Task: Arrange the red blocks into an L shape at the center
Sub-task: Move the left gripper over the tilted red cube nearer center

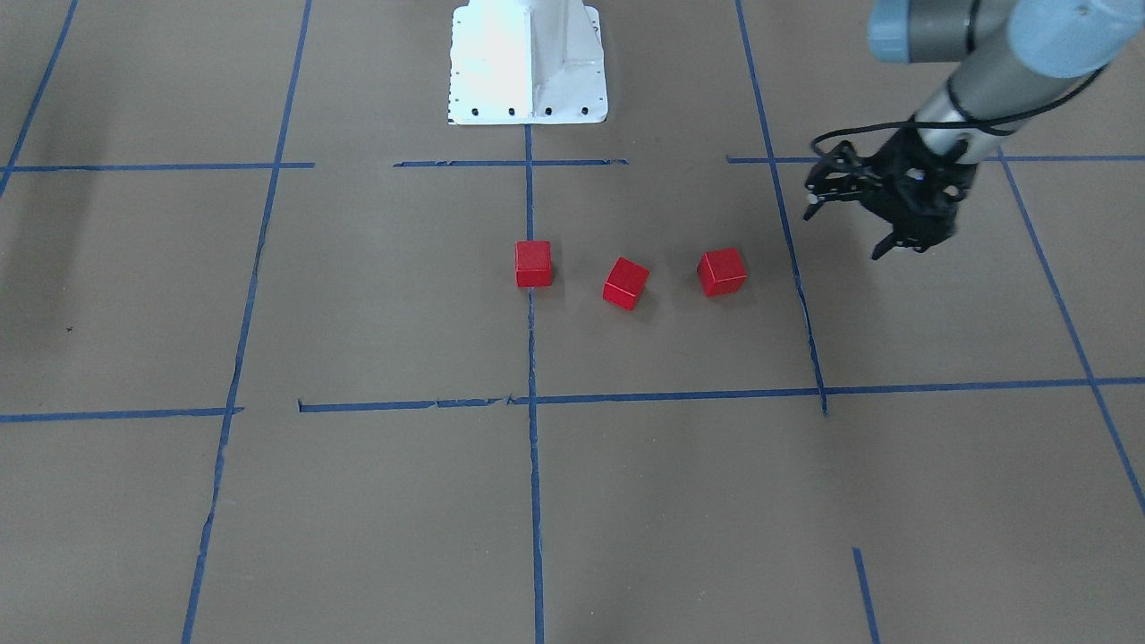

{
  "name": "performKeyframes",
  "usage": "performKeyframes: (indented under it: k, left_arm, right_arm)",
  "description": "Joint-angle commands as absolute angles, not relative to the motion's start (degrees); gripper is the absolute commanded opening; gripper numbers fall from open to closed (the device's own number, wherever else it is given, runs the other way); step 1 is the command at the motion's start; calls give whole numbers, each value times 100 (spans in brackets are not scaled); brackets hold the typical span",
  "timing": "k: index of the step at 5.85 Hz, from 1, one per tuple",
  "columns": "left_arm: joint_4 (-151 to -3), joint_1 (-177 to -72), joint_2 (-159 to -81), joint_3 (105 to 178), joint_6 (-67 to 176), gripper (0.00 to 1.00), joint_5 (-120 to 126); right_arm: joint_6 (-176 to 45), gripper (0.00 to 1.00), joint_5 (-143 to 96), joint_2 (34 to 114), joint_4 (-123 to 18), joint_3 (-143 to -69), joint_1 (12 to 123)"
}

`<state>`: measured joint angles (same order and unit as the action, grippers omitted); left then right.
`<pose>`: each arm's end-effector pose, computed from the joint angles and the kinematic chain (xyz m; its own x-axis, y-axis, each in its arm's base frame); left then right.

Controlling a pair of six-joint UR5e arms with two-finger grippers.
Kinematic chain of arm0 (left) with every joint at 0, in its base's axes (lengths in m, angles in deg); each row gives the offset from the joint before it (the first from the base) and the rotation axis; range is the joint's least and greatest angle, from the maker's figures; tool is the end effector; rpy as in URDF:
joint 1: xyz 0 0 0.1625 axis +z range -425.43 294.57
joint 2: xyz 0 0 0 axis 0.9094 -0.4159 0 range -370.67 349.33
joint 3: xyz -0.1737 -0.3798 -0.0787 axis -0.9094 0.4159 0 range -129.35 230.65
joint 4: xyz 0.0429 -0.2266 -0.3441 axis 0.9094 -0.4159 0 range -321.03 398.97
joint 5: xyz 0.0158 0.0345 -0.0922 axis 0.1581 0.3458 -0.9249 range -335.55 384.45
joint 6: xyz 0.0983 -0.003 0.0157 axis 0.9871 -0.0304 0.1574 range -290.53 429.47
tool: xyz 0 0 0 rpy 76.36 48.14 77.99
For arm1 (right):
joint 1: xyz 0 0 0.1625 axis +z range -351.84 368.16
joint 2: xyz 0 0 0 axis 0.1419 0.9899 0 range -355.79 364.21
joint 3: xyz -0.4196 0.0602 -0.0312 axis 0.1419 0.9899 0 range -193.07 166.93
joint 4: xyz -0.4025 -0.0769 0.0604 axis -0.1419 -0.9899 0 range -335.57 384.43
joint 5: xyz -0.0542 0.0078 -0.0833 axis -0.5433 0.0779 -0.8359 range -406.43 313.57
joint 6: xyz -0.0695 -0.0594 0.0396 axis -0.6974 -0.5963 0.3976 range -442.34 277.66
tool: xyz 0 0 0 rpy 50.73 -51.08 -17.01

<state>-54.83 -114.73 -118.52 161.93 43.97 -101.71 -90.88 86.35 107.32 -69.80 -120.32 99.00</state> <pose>0.3101 -0.4749 0.3105 0.5215 0.5112 -0.6832 -0.2802 0.8589 0.4288 0.0713 -0.3934 0.6215 0.7279 -0.1368 0.6719 0.0945 0.9906 0.0994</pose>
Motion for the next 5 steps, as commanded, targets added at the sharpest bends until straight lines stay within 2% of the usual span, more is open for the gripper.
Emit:
performKeyframes:
  k: [1,3,5]
  left_arm:
    - [-5489,-10485,-12673,15738,3278,100,-9265]
    - [-5742,-9728,-12756,15534,2250,100,-8282]
    - [-6558,-9645,-13256,14623,1789,100,-8260]
  right_arm:
    - [-9086,100,8637,10739,-6979,-12029,9904]
    - [-9121,100,8611,10739,-6970,-12029,9904]
    - [-9121,100,8602,10739,-6979,-12020,9904]
